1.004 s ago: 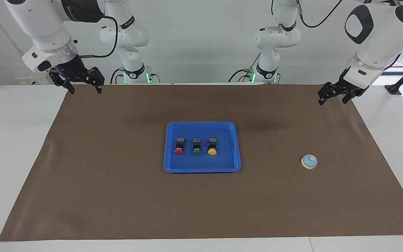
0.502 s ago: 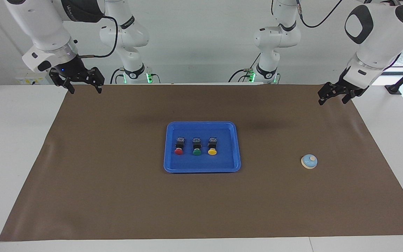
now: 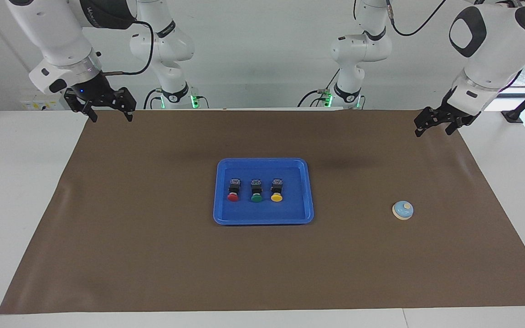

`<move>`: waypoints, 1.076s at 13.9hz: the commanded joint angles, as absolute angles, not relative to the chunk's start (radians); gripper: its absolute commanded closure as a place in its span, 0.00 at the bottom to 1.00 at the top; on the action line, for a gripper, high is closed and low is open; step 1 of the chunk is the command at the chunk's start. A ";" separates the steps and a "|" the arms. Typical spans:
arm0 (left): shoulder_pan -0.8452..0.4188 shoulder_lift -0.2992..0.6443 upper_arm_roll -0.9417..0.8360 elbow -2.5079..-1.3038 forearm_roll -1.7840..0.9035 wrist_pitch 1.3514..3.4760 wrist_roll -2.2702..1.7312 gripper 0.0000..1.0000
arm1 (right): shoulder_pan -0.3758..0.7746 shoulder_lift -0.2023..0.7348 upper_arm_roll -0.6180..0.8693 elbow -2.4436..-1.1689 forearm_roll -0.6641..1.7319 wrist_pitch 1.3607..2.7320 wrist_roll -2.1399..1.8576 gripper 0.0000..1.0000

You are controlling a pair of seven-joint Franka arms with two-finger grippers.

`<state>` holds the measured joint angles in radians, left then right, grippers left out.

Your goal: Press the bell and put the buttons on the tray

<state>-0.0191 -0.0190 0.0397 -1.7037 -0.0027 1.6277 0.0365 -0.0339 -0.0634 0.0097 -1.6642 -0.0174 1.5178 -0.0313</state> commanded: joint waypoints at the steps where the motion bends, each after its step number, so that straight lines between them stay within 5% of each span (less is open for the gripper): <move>1: -0.021 -0.041 0.040 -1.723 0.009 1.628 0.040 0.00 | -0.052 -0.080 0.017 -1.684 0.002 1.528 -0.052 0.00; 7: -0.020 -0.052 0.040 -1.762 0.009 1.704 0.037 0.02 | -0.052 -0.080 0.017 -1.684 0.003 1.528 -0.052 0.00; 8: -0.021 -0.070 0.040 -1.831 0.009 1.806 0.034 0.17 | -0.052 -0.080 0.017 -1.684 0.002 1.528 -0.052 0.00; 10: -0.014 -0.100 0.041 -1.955 0.009 1.984 0.043 0.81 | -0.052 -0.080 0.017 -1.684 0.002 1.528 -0.052 0.00; 11: -0.011 -0.088 0.041 -1.957 0.009 1.999 0.046 1.00 | -0.052 -0.080 0.017 -1.684 0.003 1.528 -0.052 0.00; 15: -0.002 0.032 0.041 -1.957 0.009 2.057 0.048 1.00 | -0.052 -0.080 0.017 -1.684 0.002 1.528 -0.052 0.00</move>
<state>-0.0073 -0.0205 0.0426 -1.9463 -0.0027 1.9964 0.0376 -0.0339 -0.0634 0.0097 -1.6642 -0.0174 1.5178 -0.0313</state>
